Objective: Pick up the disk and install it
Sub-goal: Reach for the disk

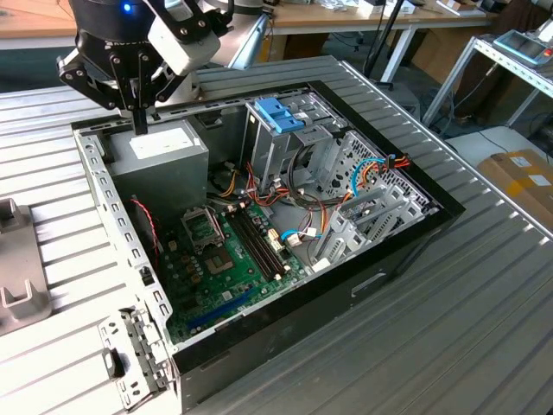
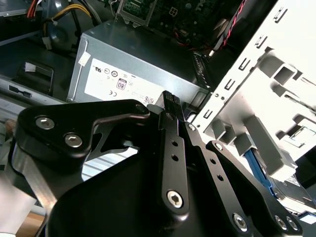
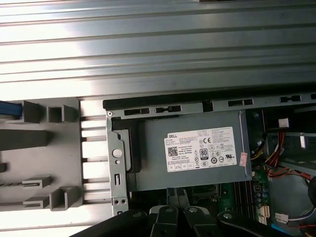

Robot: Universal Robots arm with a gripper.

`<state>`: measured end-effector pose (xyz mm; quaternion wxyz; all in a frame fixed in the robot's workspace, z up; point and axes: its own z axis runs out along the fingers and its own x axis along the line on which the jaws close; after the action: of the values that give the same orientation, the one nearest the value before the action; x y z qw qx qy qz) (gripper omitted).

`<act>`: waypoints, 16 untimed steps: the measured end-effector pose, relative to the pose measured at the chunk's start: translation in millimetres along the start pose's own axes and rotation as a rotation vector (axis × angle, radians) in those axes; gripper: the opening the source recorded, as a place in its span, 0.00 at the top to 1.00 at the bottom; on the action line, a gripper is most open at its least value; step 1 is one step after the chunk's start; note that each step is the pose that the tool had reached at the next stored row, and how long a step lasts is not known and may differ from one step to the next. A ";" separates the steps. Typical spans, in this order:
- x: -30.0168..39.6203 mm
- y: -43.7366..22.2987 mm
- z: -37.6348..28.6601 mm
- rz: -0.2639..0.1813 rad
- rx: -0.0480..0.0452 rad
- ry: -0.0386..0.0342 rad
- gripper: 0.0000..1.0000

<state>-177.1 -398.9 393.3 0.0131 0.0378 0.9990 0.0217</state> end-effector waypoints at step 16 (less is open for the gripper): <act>3.8 -0.3 -0.1 0.000 0.0000 0.0000 0.90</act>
<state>-180.9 -398.9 393.3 0.0131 0.0379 0.9990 0.0217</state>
